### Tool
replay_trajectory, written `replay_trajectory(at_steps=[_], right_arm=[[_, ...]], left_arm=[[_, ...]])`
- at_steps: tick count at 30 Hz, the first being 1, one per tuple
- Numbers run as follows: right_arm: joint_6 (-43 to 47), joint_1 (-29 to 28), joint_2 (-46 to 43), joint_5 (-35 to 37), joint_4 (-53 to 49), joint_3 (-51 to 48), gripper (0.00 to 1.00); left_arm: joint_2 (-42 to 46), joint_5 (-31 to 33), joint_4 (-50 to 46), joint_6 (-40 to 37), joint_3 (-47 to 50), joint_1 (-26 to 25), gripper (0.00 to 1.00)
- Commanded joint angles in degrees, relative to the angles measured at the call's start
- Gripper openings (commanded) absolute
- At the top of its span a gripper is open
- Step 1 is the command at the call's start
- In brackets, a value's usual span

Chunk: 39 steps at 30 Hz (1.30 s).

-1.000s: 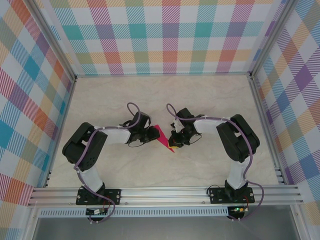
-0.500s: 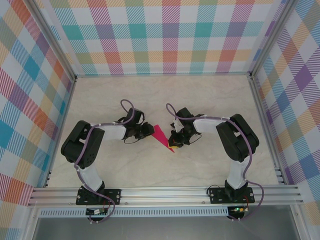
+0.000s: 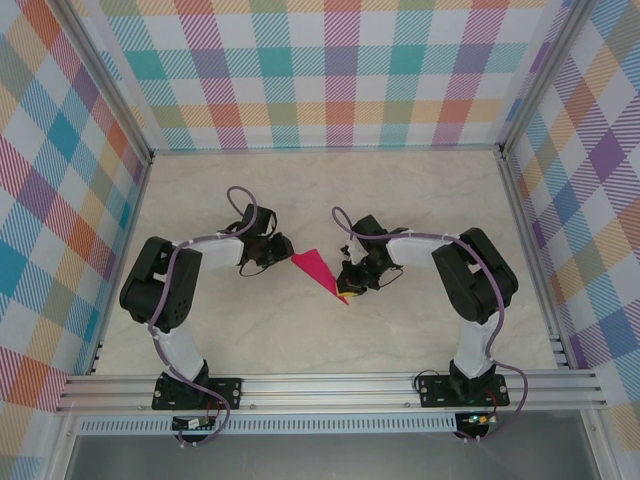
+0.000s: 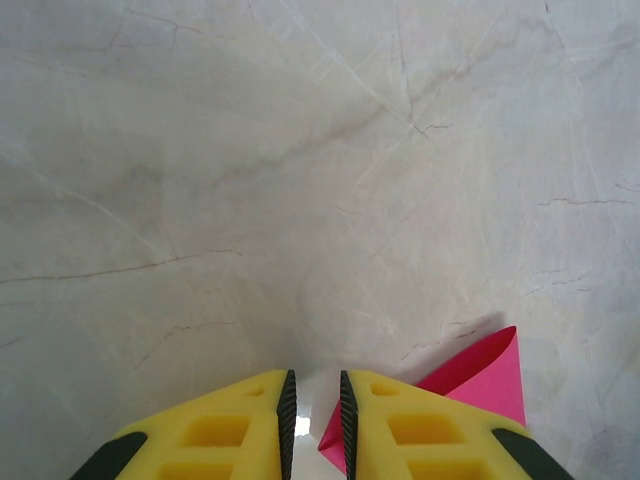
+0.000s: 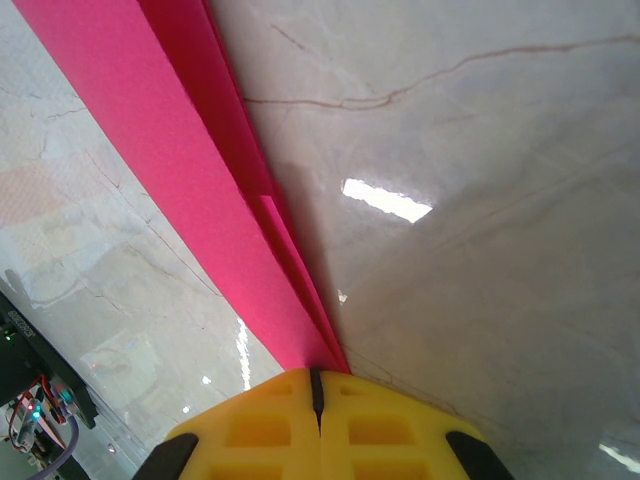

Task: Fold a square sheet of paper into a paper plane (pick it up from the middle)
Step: Fold the wing for the fifth time at the center of the table.

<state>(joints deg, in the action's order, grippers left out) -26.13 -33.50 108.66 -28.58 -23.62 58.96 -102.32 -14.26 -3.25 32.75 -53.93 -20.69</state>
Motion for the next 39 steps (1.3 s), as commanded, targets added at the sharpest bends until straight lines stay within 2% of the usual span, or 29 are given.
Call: replay_trajectory(at_steps=[1, 4, 8, 13, 16, 23, 32, 39], right_arm=[[1.00, -0.45, 7.23, 16.62, -4.70, -4.20, 0.00], [0.99, -0.52, 7.22, 16.62, -4.74, -4.28, 0.00], [0.94, -0.48, 7.52, 16.71, -4.70, -4.29, 0.00], [0.98, -0.44, 7.97, 16.54, -4.73, -4.07, 0.00], [1.00, -0.43, 7.88, 16.49, -4.76, -4.12, 0.00], [1.13, -0.43, 8.39, 16.36, -4.91, -3.94, 0.00], [1.10, -0.43, 9.89, 17.67, -5.74, -3.33, 0.00], [1.14, -0.43, 10.21, 18.29, -6.00, -3.19, 0.00]], left_arm=[[6.09, -0.54, -1.74, -1.12, 0.42, -0.48, 0.22], [11.50, -0.87, -0.87, 0.01, 2.78, -3.18, 0.22], [13.98, -2.21, 2.58, 3.27, 6.03, -7.92, 0.23], [9.95, -3.47, 7.31, 6.27, 6.32, -14.74, 0.22], [6.13, -3.25, 8.52, 7.17, 5.22, -16.56, 0.21], [-0.69, -7.45, 12.43, 8.47, 3.93, -16.93, 0.19], [-1.18, 1.86, 6.28, 7.28, 4.07, -15.08, 0.18], [-0.47, 3.11, 6.32, 6.31, 6.28, -9.08, 0.18]])
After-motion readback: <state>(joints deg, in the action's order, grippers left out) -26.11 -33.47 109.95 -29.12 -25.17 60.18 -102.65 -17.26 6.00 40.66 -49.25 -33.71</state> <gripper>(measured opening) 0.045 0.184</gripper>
